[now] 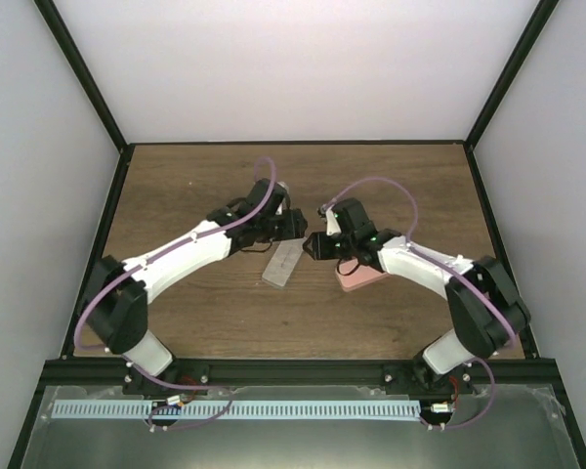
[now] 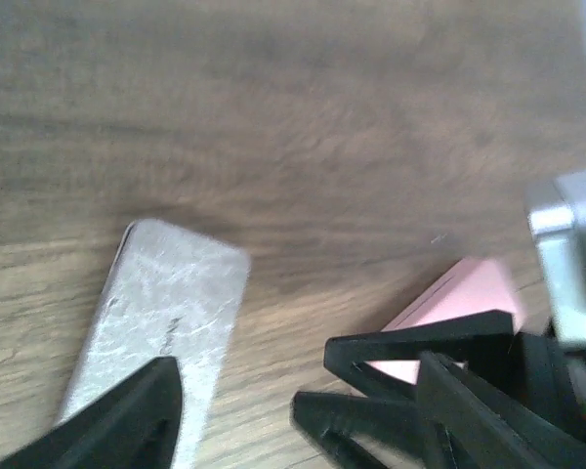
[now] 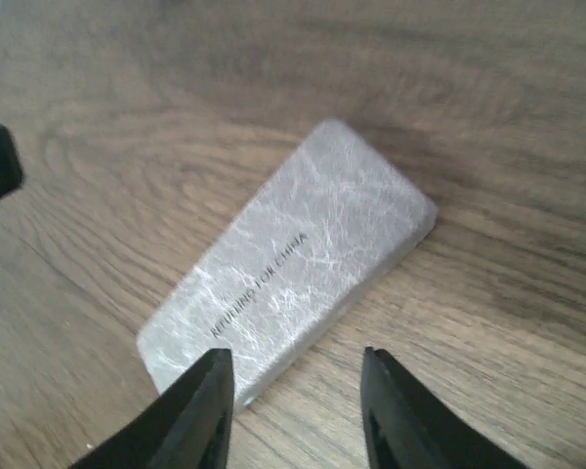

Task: Organize the sunglasses
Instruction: Close the sunglasses case at the center of the board, then reset both arms

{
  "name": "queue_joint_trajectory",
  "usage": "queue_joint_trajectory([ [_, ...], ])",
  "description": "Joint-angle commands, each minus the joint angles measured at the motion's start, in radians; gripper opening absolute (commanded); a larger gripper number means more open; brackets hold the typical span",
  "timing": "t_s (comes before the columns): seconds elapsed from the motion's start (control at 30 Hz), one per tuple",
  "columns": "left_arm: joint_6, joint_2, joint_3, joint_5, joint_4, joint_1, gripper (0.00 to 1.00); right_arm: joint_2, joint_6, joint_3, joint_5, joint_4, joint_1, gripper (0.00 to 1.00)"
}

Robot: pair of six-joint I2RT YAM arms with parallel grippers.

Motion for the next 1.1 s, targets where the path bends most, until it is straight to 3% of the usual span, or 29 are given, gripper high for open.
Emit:
queue_joint_trajectory([
  [0.0, -0.009, -0.078, -0.019, 0.012, 0.083, 0.023, 0.8, -0.084, 0.022, 0.067, 0.095, -0.135, -0.053, 0.5],
  [0.07, -0.01, -0.091, -0.023, 0.02, 0.088, 0.037, 0.92, -0.124, 0.057, 0.067, 0.123, -0.191, -0.12, 0.53],
  [0.27, -0.009, -0.112, -0.061, 0.037, 0.112, 0.055, 0.98, -0.271, 0.08, 0.013, 0.079, -0.351, -0.352, 0.71],
  [0.57, -0.011, -0.139, -0.052, 0.059, 0.147, 0.067, 1.0, -0.527, 0.01, -0.02, 0.026, -0.375, -0.384, 0.95],
  [0.83, -0.022, -0.18, -0.045, 0.054, 0.103, 0.117, 1.0, -0.534, -0.041, 0.02, 0.099, -0.435, -0.384, 1.0],
  [0.97, -0.021, -0.274, -0.103, 0.067, 0.085, 0.281, 1.0, -0.582, -0.065, 0.007, 0.14, -0.424, -0.384, 0.97],
  [1.07, 0.068, -0.353, -0.163, 0.023, 0.054, 0.427, 1.0, -0.652, -0.11, -0.05, 0.171, -0.347, -0.384, 0.96],
])
